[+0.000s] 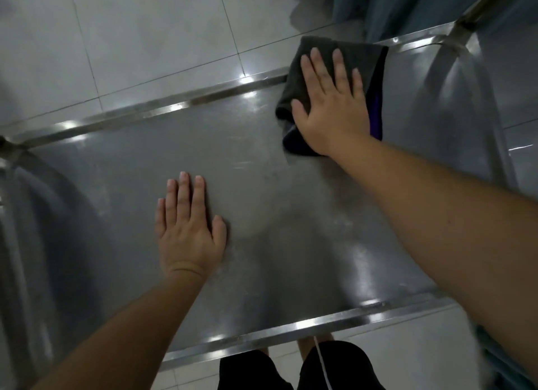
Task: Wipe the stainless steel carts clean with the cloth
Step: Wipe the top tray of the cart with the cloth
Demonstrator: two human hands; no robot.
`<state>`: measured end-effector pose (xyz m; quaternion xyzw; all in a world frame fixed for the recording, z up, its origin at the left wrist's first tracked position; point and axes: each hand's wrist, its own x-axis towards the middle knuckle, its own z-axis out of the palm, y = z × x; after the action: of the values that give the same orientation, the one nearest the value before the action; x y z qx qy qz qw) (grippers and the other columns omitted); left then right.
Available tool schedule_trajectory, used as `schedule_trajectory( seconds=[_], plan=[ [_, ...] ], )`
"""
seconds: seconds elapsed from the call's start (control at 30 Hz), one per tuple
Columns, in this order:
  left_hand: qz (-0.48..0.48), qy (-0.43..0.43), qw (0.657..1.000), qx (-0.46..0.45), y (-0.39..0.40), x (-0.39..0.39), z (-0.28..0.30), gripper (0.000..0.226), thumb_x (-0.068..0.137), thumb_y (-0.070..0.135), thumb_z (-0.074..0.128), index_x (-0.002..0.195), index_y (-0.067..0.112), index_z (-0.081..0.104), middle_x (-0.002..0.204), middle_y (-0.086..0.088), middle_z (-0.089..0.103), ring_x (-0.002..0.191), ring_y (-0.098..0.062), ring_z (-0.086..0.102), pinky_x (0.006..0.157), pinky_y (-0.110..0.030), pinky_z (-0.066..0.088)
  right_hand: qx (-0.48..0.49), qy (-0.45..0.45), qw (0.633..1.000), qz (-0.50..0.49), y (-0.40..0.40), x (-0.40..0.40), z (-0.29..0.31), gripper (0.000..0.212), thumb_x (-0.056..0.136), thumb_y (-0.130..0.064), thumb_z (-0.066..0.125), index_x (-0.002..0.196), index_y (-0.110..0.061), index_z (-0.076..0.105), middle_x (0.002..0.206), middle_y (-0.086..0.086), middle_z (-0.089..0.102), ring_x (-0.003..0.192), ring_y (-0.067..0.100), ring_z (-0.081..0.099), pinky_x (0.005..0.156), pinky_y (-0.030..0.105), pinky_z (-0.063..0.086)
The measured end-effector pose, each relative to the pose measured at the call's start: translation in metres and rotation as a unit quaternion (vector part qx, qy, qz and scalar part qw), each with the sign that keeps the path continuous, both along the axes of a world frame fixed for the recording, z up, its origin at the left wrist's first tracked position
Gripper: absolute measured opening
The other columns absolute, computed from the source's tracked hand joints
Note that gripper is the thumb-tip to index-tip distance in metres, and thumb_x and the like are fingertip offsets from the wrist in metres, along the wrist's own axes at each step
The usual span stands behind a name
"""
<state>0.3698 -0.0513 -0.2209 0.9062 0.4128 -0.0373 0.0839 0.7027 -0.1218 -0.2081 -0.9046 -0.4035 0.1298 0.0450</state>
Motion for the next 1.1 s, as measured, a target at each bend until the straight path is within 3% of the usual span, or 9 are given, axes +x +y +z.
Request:
schedule_trajectory(
  seconds=[0.17,0.33,0.43,0.53,0.73,0.83,0.97,1.1],
  plan=[
    [0.009,-0.005,1.000,-0.001,-0.001,0.000,0.000,0.081,0.095,0.046,0.036,0.170,0.017,0.021,0.178,-0.006,0.011,0.165,-0.025,0.004,0.132,-0.052,0.009,0.007,0.000,1.000,0.002,-0.022,-0.030,0.000,0.072,0.106,-0.058,0.018,0.167,-0.024,0.003,0.175,-0.003,-0.001,0.161,0.025,-0.003,0.128,0.055,0.004],
    [0.009,-0.013,1.000,-0.003,-0.002,0.001,-0.001,0.082,0.093,0.047,0.037,0.169,0.017,0.024,0.177,-0.007,0.014,0.164,-0.025,0.007,0.131,-0.053,0.011,-0.001,-0.001,0.999,0.041,-0.139,-0.142,0.002,0.071,0.106,-0.052,0.034,0.167,-0.022,0.015,0.175,-0.002,0.011,0.161,0.029,0.006,0.127,0.058,0.012],
    [0.011,-0.024,1.000,-0.001,-0.002,0.000,-0.001,0.083,0.092,0.046,0.038,0.169,0.016,0.025,0.177,-0.007,0.015,0.164,-0.026,0.009,0.131,-0.053,0.012,-0.048,0.031,0.996,0.066,-0.225,-0.223,0.006,0.071,0.106,-0.056,0.031,0.167,-0.023,0.018,0.174,-0.004,0.012,0.160,0.031,0.013,0.127,0.058,0.010],
    [0.006,-0.028,1.000,-0.003,-0.003,-0.001,-0.001,0.082,0.093,0.045,0.038,0.169,0.016,0.025,0.177,-0.008,0.015,0.164,-0.027,0.009,0.132,-0.052,0.010,-0.097,0.053,0.991,0.076,-0.257,-0.252,0.009,0.070,0.105,-0.059,0.029,0.166,-0.025,0.021,0.173,-0.006,0.017,0.159,0.029,0.016,0.127,0.057,0.011],
    [0.002,-0.024,1.000,-0.002,-0.003,-0.002,-0.003,0.082,0.095,0.045,0.038,0.170,0.016,0.021,0.177,-0.008,0.012,0.164,-0.026,0.006,0.132,-0.052,0.010,-0.018,0.004,0.995,0.101,-0.146,-0.204,-0.002,0.070,0.102,-0.048,0.044,0.165,-0.024,0.026,0.172,-0.004,0.021,0.160,0.028,0.015,0.126,0.059,0.014],
    [-0.004,-0.013,1.000,-0.004,-0.003,-0.004,-0.005,0.081,0.097,0.046,0.036,0.171,0.018,0.015,0.178,-0.006,0.007,0.165,-0.024,0.001,0.132,-0.051,0.006,0.009,-0.011,0.994,0.108,-0.054,-0.160,-0.004,0.067,0.105,-0.048,0.036,0.165,-0.023,0.025,0.173,-0.003,0.020,0.160,0.027,0.013,0.127,0.057,0.010],
    [0.005,-0.035,0.999,0.002,-0.002,-0.002,-0.008,0.080,0.096,0.044,0.038,0.170,0.019,0.018,0.178,-0.006,0.012,0.165,-0.024,0.005,0.132,-0.050,0.006,0.000,0.016,0.996,0.091,0.053,-0.103,-0.002,0.069,0.105,-0.052,0.019,0.167,-0.026,0.006,0.175,-0.005,0.000,0.161,0.024,-0.006,0.128,0.053,-0.003],
    [0.018,-0.052,0.998,-0.004,0.000,-0.003,-0.008,0.078,0.094,0.038,0.037,0.170,0.022,0.022,0.177,-0.003,0.014,0.164,-0.021,0.007,0.132,-0.047,0.006,-0.007,0.015,0.997,0.078,0.068,-0.109,0.003,0.068,0.106,-0.052,0.020,0.167,-0.026,0.003,0.175,-0.005,-0.003,0.160,0.024,-0.008,0.128,0.054,-0.001]
  ],
)
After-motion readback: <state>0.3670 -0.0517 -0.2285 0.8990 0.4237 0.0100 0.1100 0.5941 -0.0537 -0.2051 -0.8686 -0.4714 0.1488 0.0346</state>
